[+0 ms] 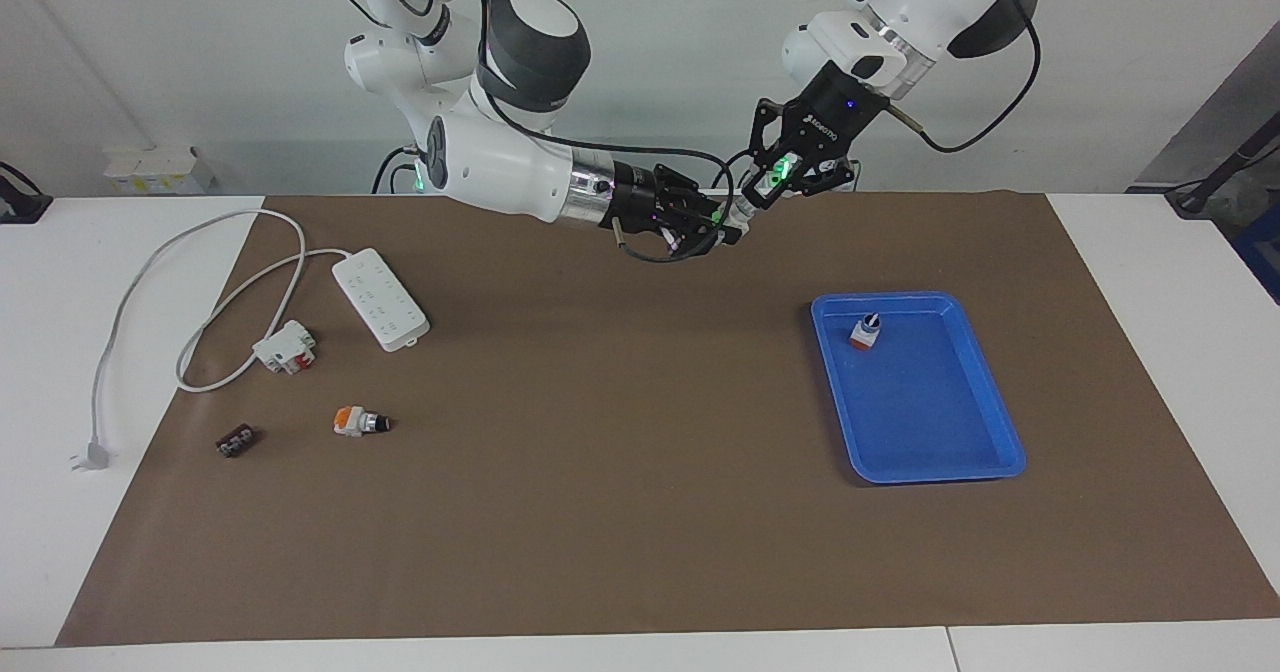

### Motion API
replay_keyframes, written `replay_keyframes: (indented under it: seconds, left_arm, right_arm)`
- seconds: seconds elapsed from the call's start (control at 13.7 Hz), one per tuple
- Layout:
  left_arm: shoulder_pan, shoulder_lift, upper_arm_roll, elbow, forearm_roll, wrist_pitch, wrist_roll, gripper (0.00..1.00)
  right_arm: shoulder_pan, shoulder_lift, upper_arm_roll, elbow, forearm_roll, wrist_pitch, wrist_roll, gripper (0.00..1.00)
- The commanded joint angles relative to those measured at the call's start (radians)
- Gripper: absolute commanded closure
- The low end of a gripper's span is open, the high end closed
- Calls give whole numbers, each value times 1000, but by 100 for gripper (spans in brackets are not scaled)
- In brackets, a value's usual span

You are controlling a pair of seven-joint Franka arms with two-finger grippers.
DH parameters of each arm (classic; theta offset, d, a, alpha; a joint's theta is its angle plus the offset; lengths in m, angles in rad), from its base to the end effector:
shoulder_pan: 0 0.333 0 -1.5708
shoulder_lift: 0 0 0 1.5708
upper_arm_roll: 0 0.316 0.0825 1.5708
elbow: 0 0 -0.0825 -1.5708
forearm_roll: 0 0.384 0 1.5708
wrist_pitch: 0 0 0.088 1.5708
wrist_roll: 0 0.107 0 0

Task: Turn and place switch with both arms
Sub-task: 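Carry the switch toward the left gripper above the blue tray, then close the left gripper on the switch held by the right gripper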

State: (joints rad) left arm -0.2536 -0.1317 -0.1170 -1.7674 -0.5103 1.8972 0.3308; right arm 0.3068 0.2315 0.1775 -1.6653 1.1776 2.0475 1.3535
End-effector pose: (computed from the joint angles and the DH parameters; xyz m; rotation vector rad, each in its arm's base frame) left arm 0.4911 -0.2337 0.6421 2.5131 -0.7776 0.3319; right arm 0.5623 0.3409 0.5204 -1.6679 1.3947 0.9830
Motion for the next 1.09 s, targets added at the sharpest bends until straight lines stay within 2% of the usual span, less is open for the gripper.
replay_keyframes:
  seconds: [0.0, 0.29, 0.51, 1.02]
  left_arm:
    - [7, -29, 0, -32, 6, 17, 102, 100]
    - [-6, -25, -3, -20, -1, 13, 270, 100]
    - [-6, -22, -6, -1, 4, 11, 488, 100]
    - [-6, -17, -6, 19, -2, -13, 585, 100]
  right_arm:
    - [-14, -4, 8, 4, -22, 3, 26, 100]
    - [-11, -4, 10, 4, -23, 2, 26, 100]
    - [-11, -4, 8, 4, -23, 2, 26, 100]
    - [-11, -4, 10, 4, -29, 5, 26, 100]
